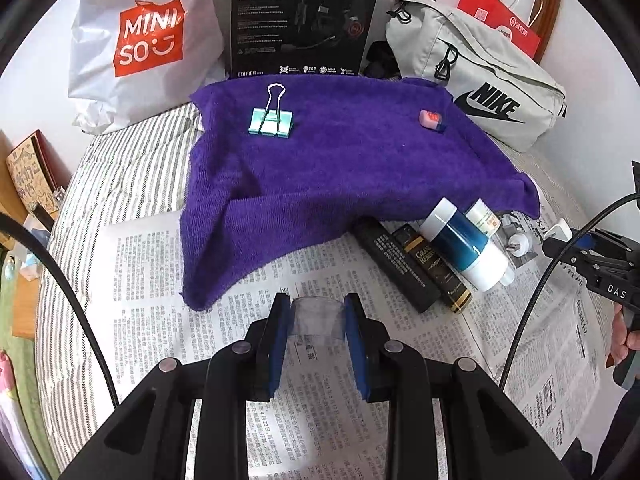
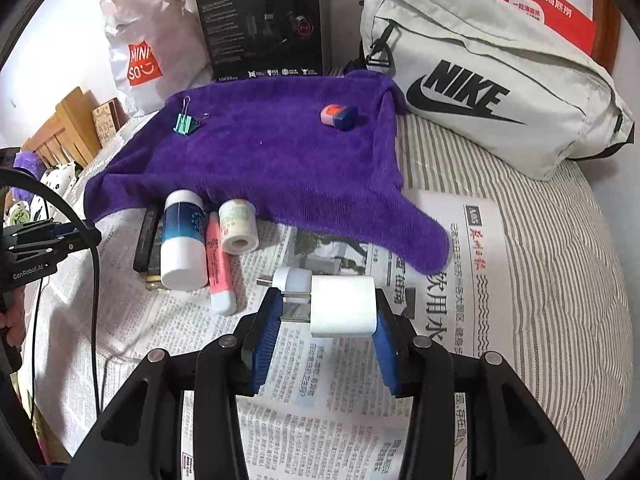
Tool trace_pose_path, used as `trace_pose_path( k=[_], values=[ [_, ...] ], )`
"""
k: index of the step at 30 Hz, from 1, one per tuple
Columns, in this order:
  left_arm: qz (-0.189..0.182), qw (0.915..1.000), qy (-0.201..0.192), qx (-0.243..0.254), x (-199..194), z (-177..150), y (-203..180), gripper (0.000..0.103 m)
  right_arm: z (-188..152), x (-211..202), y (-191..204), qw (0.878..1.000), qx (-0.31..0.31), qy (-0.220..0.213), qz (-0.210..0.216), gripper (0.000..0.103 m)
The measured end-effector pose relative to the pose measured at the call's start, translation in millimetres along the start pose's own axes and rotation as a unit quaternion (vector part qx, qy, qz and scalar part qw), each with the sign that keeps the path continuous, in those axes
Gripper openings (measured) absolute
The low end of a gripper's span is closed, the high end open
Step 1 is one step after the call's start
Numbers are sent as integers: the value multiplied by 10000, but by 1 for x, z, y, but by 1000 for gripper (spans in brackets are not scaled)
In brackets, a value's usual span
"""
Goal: Organize rigid objects
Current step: 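Carry the cup with the left tool onto the towel while the right tool places the plug there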
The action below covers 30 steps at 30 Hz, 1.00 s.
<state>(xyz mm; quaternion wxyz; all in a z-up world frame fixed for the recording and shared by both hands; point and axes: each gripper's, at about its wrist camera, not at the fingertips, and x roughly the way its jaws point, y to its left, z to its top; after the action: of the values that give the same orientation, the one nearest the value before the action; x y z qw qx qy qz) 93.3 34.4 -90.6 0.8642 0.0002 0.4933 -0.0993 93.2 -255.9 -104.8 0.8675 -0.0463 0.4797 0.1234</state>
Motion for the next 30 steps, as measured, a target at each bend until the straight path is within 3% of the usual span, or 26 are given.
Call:
trace_pose_path(
  k=[10, 20, 30],
  values=[
    [-22, 9998, -185, 41, -15, 18, 1, 27, 19, -6, -4, 9999, -22, -149, 44, 43],
    [185, 9994, -286, 91, -19, 46, 6, 27, 44, -8, -7, 9995, -49, -307, 94, 43],
    [262, 9993, -253, -31, -3, 71, 18, 27, 77, 11, -14, 9993, 3, -311, 186, 43]
  ],
)
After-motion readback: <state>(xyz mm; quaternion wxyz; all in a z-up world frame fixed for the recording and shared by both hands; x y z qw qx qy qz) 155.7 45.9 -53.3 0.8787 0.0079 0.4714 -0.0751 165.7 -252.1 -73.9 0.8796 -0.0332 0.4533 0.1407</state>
